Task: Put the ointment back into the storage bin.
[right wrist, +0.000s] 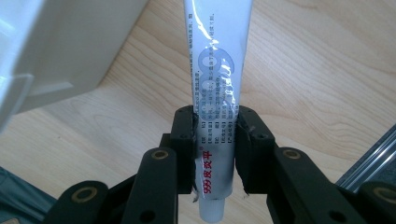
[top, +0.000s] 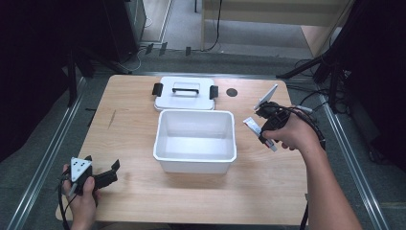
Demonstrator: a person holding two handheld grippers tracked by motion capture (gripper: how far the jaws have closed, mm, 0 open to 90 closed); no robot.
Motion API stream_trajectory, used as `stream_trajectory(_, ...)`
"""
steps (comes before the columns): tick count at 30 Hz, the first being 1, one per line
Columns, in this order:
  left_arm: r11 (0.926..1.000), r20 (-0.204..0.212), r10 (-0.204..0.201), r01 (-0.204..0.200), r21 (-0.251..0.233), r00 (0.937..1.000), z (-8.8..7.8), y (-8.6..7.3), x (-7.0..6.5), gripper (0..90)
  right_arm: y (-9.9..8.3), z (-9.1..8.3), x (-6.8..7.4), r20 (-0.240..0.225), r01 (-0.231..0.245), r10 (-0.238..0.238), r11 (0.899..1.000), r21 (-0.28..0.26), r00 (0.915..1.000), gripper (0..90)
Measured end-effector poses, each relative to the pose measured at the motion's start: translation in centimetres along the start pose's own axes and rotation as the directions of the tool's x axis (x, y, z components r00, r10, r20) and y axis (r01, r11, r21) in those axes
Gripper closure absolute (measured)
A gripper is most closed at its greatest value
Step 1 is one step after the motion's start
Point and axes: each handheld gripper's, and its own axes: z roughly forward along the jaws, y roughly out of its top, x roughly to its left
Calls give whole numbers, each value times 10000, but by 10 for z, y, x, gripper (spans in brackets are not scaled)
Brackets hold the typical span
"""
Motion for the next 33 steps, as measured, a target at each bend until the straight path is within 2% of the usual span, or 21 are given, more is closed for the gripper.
stream_trajectory(5, 10000, 9, -5, 5, 8, 10000, 0, 0, 0, 2, 9, -14, 8, -58, 150, -151, 9997, -193, 9999, 722)
stream_trajectory(16, 10000, 22, -6, 6, 8, 10000, 0, 0, 0, 2, 24, -28, 27, 80, 466, -464, 9984, -312, 9989, 722)
stream_trajectory(28, 10000, 57, -32, 32, 28, 10000, 0, 0, 1, 2, 39, -35, 51, 126, 1193, -1190, 9923, -341, 9928, 722)
stream_trajectory(33, 10000, 64, -43, 43, 13, 10000, 0, 0, 1, 2, 46, -32, 61, 101, 1717, -1714, 9841, -460, 9851, 722)
